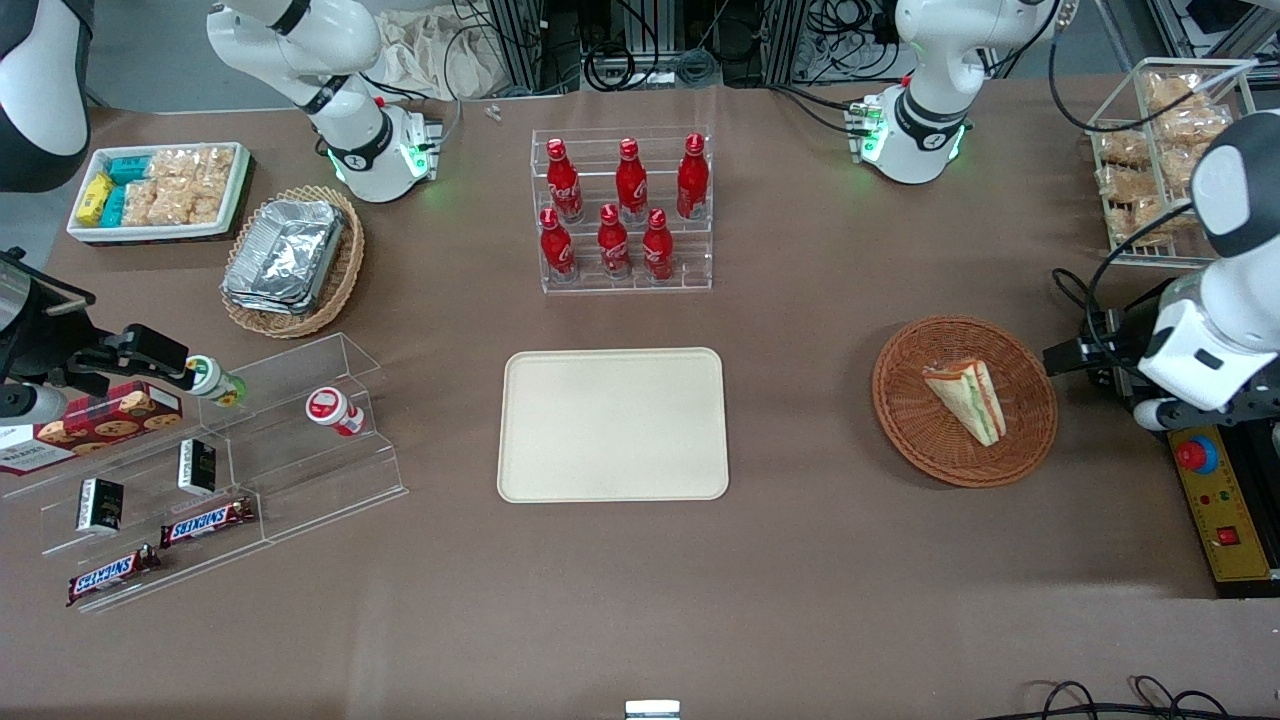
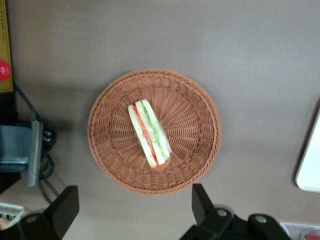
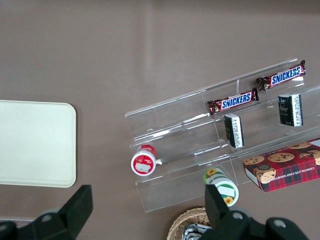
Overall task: Place sandwich from basket to tray
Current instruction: 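Move the left gripper over the wrapped sandwich in the wicker basket, then lower the left gripper and close it on the sandwich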
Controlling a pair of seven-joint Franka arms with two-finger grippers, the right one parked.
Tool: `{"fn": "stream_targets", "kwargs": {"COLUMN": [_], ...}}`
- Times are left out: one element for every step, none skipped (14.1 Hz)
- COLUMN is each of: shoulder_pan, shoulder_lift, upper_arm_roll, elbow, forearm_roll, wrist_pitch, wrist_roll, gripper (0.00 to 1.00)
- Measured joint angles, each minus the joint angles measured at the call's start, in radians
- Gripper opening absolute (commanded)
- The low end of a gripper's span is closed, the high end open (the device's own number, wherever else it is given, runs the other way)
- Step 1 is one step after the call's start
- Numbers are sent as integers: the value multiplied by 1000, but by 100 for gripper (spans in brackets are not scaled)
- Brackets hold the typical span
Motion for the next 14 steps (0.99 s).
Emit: {"fn": "stream_targets", "kwargs": {"shoulder_pan": [-2, -7, -10, -11, -12, -12, -12, -12, -12, -12, -12, -12, -12, -12], "shoulder_lift": [-38, -66, -83, -89, -89, -88, -86, -80, -71, -58, -42, -22, -1, 20], "upper_arm_roll": [-1, -2, -2, -4, -4, -4, -4, -4, -4, -4, -4, -4, -4, -4], "elbow": [-85, -158, -213, -256, -296, -335, -367, -389, -402, -409, -414, -416, -417, -418], "forearm_roll": [0, 0, 0, 0, 0, 0, -1, -1, -1, -1, -1, -1, -1, -1], "wrist_pitch": [48, 88, 125, 161, 203, 250, 283, 305, 328, 351, 372, 393, 409, 423], "wrist_roll": [-30, -61, -90, -110, -122, -129, -134, -140, -152, -174, -198, -221, -237, -253], "gripper": [100, 100, 100, 100, 100, 100, 100, 100, 100, 100, 100, 100, 100, 100]}}
